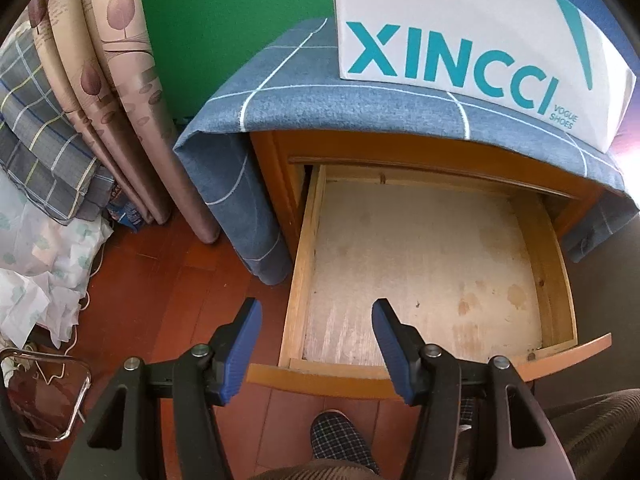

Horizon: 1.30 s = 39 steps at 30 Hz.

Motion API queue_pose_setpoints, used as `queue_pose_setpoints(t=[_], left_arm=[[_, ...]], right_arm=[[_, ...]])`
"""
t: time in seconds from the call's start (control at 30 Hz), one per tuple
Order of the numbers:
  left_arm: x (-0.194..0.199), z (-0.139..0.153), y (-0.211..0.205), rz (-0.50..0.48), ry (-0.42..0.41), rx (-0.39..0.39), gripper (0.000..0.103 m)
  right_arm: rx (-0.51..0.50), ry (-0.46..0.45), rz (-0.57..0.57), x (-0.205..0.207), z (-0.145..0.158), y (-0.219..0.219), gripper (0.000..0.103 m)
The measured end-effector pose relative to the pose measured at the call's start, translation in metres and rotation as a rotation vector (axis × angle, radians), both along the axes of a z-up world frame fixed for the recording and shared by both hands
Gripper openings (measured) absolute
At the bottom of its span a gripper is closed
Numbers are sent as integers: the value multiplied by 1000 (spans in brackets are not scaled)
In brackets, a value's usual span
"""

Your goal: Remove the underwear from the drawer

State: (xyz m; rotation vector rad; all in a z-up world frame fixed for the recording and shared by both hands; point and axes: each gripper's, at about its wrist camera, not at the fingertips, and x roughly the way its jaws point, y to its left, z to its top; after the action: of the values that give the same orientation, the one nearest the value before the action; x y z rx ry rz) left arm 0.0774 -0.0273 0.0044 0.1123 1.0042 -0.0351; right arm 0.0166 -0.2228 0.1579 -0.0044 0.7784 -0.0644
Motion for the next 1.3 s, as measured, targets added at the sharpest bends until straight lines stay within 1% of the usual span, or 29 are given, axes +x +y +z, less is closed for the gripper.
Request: queue_pose_setpoints(t=[0.1, 0.2, 0.27, 0.5, 0.87, 1.3], left_arm=[[-6, 0, -3, -13, 0, 3, 59], [-15, 0, -10, -42, -3, 15, 59], [-20, 0, -15, -60, -9, 25, 59], [-28, 0, -25, -94, -29, 58, 59], [-27, -1, -27, -111, -24, 50, 59], [-27, -2, -27, -119, -21, 42, 59]], right_arm=[[-7, 99, -20, -18, -47, 0, 102], [-3, 164, -22, -29, -82, 2, 102], [-5, 179, -29, -33, -94, 5, 102], [22, 215, -39, -41, -123, 3, 102], [68, 233, -57, -38, -133, -5, 102], [49, 252, -54, -35, -136, -3, 102]])
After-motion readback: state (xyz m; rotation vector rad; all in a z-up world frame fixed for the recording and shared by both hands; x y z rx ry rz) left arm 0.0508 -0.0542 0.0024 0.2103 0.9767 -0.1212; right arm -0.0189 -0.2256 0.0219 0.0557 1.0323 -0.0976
